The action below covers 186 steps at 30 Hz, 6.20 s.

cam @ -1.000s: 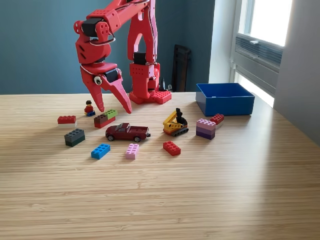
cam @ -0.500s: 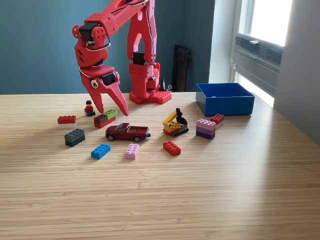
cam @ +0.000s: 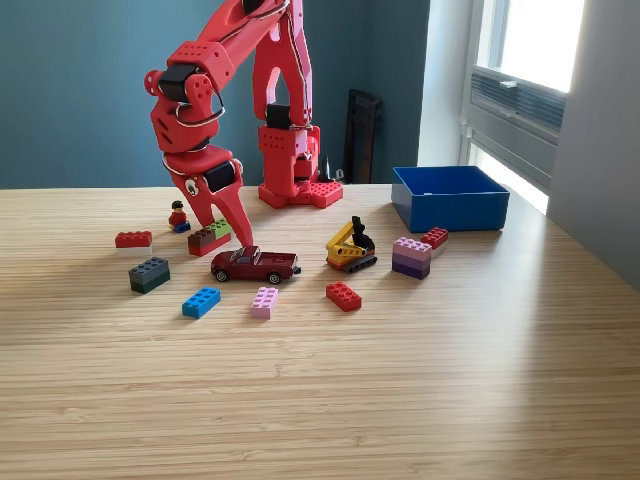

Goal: Grasp a lego block and put it in the bin.

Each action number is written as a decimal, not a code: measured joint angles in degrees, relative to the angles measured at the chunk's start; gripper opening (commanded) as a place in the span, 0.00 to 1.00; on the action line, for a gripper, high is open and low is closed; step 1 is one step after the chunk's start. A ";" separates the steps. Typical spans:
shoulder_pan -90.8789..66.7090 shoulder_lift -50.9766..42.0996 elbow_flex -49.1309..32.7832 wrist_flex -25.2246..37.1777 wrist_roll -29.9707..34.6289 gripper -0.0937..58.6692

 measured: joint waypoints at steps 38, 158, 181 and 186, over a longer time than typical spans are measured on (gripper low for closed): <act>-34.98 -3.52 -36.04 34.80 52.65 0.00; -53.88 -3.69 -47.11 34.80 62.84 0.37; -28.39 -3.69 -40.61 24.87 82.71 0.44; -27.60 -3.78 -34.89 20.21 94.57 0.63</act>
